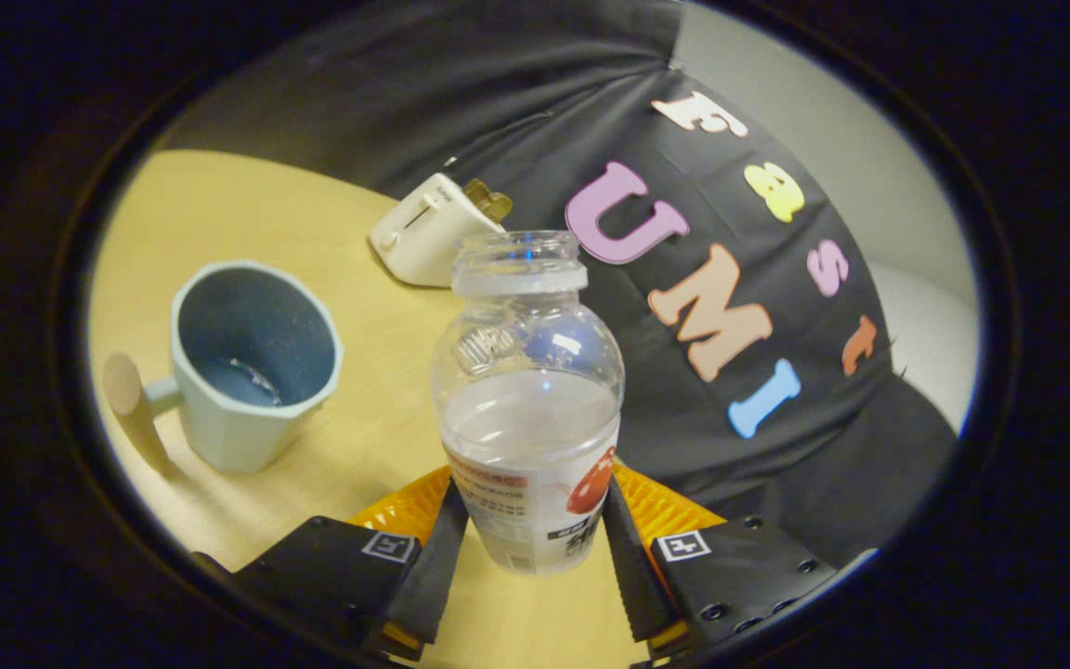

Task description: Take the bottle from table, then pour the juice into the cup, finally place the bottle on the coaster

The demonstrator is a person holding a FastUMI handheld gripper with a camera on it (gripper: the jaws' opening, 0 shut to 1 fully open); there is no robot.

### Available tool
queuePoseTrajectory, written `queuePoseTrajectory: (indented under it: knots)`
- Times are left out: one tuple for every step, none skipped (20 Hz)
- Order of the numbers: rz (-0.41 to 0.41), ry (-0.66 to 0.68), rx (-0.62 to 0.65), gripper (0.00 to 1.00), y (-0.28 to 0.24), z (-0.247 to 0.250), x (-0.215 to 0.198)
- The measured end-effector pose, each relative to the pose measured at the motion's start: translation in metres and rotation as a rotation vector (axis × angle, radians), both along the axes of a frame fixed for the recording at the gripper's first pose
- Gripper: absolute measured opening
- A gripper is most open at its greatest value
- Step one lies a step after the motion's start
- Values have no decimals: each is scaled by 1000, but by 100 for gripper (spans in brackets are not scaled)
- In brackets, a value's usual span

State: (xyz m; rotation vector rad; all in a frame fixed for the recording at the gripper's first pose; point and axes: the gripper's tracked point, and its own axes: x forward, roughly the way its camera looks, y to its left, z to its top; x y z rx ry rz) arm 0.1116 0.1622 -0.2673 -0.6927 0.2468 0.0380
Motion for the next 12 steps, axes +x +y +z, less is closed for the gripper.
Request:
queuePoseTrajectory:
  knots:
    - [-11, 18, 82, 78, -2, 2, 4]
    - [-23, 37, 159, 78, -3, 2, 9]
    - [-33, 47, 234, 78, -7, 4, 12]
    - [-32, 57, 303, 78, -9, 6, 17]
    - [-42, 58, 369, 78, -11, 9, 25]
    - [-41, 56, 441, 78, -12, 14, 31]
    - [-43, 59, 513, 78, -14, 16, 39]
    - [-39, 63, 581, 78, -13, 16, 46]
    - [-50, 68, 639, 78, -14, 14, 55]
    - [-57, 65, 676, 78, -18, 13, 62]
    - [-72, 52, 711, 78, -25, 11, 69]
    - [-82, 46, 739, 78, -31, 9, 77]
